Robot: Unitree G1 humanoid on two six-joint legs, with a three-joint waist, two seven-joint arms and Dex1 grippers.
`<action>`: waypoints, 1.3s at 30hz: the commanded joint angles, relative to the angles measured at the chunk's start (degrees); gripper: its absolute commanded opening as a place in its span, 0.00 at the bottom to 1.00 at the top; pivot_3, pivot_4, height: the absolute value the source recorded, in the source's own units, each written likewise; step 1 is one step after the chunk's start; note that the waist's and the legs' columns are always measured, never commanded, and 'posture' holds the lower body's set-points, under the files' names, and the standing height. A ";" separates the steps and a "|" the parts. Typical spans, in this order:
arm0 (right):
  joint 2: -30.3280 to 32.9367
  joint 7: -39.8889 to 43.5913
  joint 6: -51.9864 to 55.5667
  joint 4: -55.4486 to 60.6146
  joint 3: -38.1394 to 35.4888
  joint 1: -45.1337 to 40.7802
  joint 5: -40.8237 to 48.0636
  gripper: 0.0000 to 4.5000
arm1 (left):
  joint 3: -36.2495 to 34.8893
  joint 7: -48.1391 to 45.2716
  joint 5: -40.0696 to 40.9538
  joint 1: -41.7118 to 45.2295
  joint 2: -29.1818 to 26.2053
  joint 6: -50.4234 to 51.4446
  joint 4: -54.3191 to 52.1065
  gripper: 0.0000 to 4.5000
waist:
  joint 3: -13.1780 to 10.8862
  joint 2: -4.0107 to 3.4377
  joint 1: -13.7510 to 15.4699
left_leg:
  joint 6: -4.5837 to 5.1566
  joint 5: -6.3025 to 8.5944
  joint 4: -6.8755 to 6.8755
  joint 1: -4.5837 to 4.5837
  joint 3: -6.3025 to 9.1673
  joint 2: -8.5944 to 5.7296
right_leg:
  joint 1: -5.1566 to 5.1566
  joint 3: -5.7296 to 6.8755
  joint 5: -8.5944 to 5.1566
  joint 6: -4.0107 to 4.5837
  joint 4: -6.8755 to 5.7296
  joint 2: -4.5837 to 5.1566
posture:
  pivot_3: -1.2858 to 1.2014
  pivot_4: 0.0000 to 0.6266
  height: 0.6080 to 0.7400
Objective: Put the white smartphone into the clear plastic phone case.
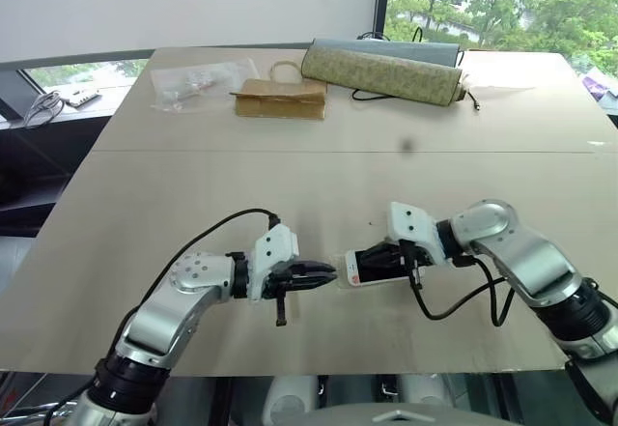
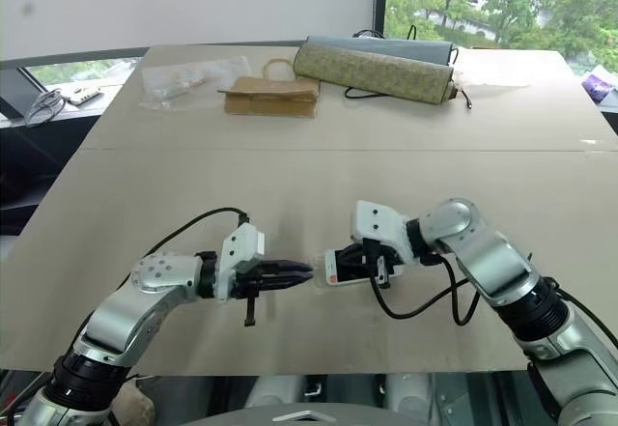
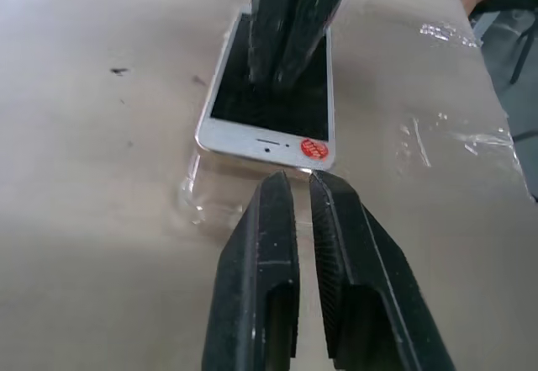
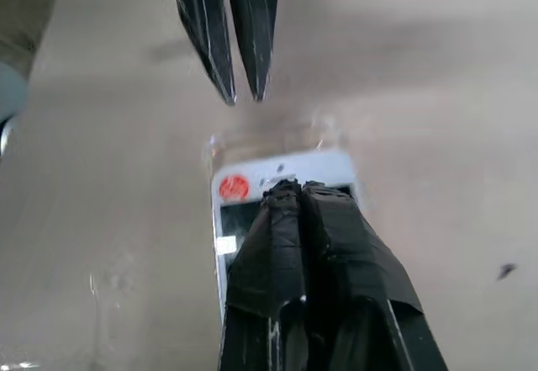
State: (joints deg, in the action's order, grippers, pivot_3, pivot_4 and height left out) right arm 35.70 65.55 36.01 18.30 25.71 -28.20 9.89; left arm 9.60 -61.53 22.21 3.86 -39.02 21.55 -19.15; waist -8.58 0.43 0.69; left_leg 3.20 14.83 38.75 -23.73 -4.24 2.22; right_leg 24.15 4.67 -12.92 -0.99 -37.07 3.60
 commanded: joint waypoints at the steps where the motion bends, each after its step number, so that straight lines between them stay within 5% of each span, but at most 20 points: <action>1: -0.23 0.46 -4.03 -1.99 3.46 -0.76 -2.82 0.00 | -1.40 0.20 1.07 0.07 -1.46 1.47 -2.99 0.08 | 0.00 0.01 0.01 | 0.00 0.00 0.00 0.01 0.01 0.01 | -0.01 0.01 0.00 0.00 0.00 -0.01 | 0.52 0.24 1.00; 15: -0.91 2.09 -5.54 -10.36 11.96 -2.36 -10.33 0.00 | -4.06 -0.38 2.53 -2.69 -4.93 2.84 -3.46 0.08 | 0.08 0.09 -0.02 | 0.00 0.01 -0.04 0.55 0.00 0.04 | -0.47 0.01 -0.16 0.21 0.02 0.06 | 0.52 0.24 1.00; 23: -3.55 0.62 2.24 -0.58 -0.81 -0.83 1.36 0.00 | -1.23 0.73 -0.96 -3.60 -3.02 0.04 -0.79 0.08 | 0.09 0.07 -0.01 | -0.02 0.01 -0.33 0.83 -0.07 0.05 | -0.57 -0.17 -0.14 0.24 0.06 0.33 | 0.52 0.24 1.00; 30: 4.96 -2.68 7.96 9.87 -12.40 1.50 5.87 0.00 | -0.39 -1.90 -3.91 -3.29 -2.72 -7.05 8.01 0.04 | -0.01 0.00 0.12 | -0.01 0.01 -0.34 0.38 -0.01 0.00 | -0.31 -0.16 -0.14 0.24 0.23 0.43 | 0.52 0.24 1.00; 39: 15.25 -6.46 5.30 10.87 -17.16 8.66 3.41 0.00 | 1.13 -3.04 -5.09 -1.12 -1.13 -11.21 12.30 0.04 | -0.01 -0.02 0.17 | 0.00 0.00 -0.32 0.24 0.05 -0.02 | -0.20 -0.10 -0.14 0.23 0.24 0.43 | 0.52 0.24 1.00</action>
State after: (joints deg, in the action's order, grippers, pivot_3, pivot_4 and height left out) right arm 50.16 59.62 42.16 27.19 10.58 -19.43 13.24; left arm 9.75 -65.25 19.12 2.42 -40.42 10.29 -8.26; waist -8.59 0.41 0.86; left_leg 3.20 14.83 38.44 -23.48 -4.19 2.20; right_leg 23.93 4.59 -13.07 -0.77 -36.83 4.02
